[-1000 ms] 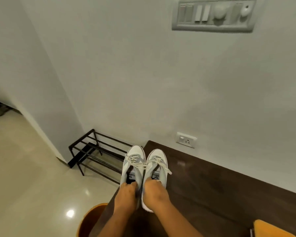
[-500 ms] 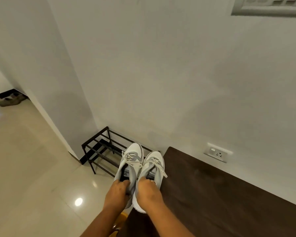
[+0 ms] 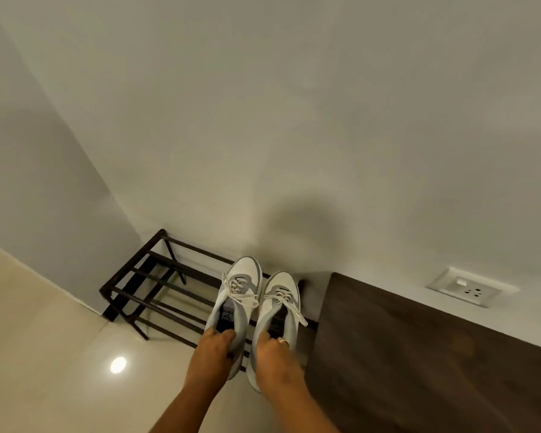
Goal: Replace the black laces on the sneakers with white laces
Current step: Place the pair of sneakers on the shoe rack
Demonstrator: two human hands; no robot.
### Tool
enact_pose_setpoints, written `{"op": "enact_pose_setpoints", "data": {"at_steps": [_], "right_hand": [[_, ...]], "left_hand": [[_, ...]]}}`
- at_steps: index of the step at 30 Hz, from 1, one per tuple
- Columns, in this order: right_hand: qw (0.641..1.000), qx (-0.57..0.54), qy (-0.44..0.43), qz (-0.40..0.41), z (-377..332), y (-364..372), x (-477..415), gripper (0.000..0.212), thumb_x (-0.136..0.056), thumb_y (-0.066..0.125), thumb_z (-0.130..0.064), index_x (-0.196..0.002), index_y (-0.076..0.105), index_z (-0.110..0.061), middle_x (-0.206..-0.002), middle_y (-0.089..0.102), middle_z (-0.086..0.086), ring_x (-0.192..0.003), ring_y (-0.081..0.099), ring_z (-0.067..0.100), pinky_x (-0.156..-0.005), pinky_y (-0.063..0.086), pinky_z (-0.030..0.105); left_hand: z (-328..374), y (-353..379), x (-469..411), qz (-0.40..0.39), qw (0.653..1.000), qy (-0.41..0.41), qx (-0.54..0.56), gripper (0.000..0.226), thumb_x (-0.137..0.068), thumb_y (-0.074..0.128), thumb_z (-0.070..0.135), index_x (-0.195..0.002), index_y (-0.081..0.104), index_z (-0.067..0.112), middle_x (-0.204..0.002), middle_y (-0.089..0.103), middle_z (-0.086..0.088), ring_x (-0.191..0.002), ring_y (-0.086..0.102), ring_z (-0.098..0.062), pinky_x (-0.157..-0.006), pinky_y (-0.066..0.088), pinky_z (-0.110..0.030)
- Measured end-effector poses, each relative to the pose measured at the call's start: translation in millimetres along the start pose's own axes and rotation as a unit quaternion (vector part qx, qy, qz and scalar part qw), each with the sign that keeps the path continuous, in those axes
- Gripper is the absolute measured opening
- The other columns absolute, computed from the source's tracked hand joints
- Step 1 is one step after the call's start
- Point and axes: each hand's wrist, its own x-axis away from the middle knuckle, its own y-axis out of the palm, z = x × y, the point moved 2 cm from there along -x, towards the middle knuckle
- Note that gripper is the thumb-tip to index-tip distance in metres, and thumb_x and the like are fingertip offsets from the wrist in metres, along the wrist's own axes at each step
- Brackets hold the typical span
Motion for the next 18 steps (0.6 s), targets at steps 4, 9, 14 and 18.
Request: {"op": "enact_pose_setpoints", "data": {"at_steps": [4,9,14,18], "right_hand": [[1.000,0.015,0.016,-0.010,0,17,-29,0.039,-0.098,0.048,-0.011,-0.136,0.039,-0.008,-0.130,0.053,0.014,-0.123,0.046,0.028,-0.098,0.044,0.038],[0.999,0.023,0.037,-0.004,-5,29,-58,0.040,-0.097,0.049,-0.009,-0.135,0.039,-0.008,-0.132,0.053,0.013,-0.125,0.045,0.027,-0.100,0.044,0.035],[0.999,0.023,0.038,0.001,-16,48,-79,0.036,-0.099,0.045,-0.014,-0.135,0.038,-0.008,-0.132,0.053,0.014,-0.128,0.042,0.027,-0.101,0.043,0.038],[0.998,0.038,0.049,-0.011,-17,66,-84,0.038,-0.100,0.044,-0.011,-0.137,0.036,-0.007,-0.135,0.051,0.014,-0.131,0.039,0.028,-0.104,0.041,0.038]], "left_hand": [[-16,21,-18,-0.035,0.999,-0.001,0.002,0.020,-0.089,0.057,0.027,-0.109,0.060,0.024,-0.109,0.059,0.003,-0.103,0.050,-0.012,-0.078,0.035,-0.014],[-36,36,-37,-0.016,0.999,0.031,-0.033,0.018,-0.068,0.081,0.024,-0.076,0.065,0.028,-0.072,0.062,0.007,-0.075,0.054,-0.013,-0.063,0.033,-0.016],[-50,48,-51,-0.031,0.995,0.067,-0.060,0.044,-0.033,0.094,0.027,-0.058,0.059,0.030,-0.049,0.053,0.011,-0.054,0.051,-0.009,-0.053,0.030,-0.016],[-59,55,-55,-0.038,0.995,0.069,-0.068,0.039,-0.037,0.093,0.030,-0.061,0.061,0.029,-0.052,0.057,0.010,-0.059,0.056,-0.011,-0.051,0.035,-0.016]]}}
